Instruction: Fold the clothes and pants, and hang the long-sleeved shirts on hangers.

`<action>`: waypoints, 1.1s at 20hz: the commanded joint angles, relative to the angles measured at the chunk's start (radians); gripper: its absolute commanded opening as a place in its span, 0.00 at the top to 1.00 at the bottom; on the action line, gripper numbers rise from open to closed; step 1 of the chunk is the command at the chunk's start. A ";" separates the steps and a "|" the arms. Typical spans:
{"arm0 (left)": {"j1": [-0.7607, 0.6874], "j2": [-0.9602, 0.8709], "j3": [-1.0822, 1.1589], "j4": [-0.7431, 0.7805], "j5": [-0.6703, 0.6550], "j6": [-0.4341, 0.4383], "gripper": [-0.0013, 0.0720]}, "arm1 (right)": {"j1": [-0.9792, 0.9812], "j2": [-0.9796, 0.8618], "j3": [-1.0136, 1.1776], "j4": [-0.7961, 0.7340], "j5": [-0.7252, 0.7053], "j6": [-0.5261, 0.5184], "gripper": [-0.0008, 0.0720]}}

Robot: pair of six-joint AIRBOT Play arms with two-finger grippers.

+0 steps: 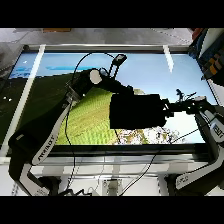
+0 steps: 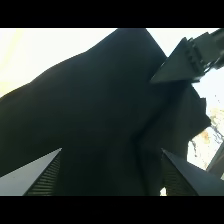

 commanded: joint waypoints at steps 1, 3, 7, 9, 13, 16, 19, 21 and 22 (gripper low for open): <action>0.004 0.000 0.000 0.033 0.000 0.001 0.12 | 0.095 -0.031 0.000 0.130 0.024 -0.108 0.04; 0.011 0.000 0.000 0.088 -0.005 0.000 0.53 | 0.163 -0.031 0.000 0.163 0.004 -0.155 0.11; 0.047 0.018 0.001 0.185 -0.079 0.001 0.96 | 0.245 -0.028 0.019 0.193 -0.079 -0.167 0.96; 0.074 0.058 0.001 0.389 -0.170 0.000 0.96 | 0.234 -0.007 0.061 0.221 -0.054 -0.169 0.96; 0.153 0.187 0.001 0.753 -0.320 -0.014 0.96 | 0.130 0.127 0.132 0.222 -0.023 -0.128 0.96; 0.239 0.296 0.001 0.753 -0.342 -0.047 0.96 | -0.029 0.279 0.135 0.219 -0.008 -0.028 0.96; 0.296 0.386 0.000 0.753 -0.346 -0.064 0.96 | -0.251 0.423 0.135 0.214 0.060 0.034 0.96; 0.313 0.428 0.000 0.754 -0.362 -0.063 0.96 | -0.418 0.504 0.135 0.193 0.109 0.058 0.96; 0.316 0.442 0.000 0.754 -0.371 -0.063 0.96 | -0.512 0.543 0.135 0.157 0.126 0.071 0.96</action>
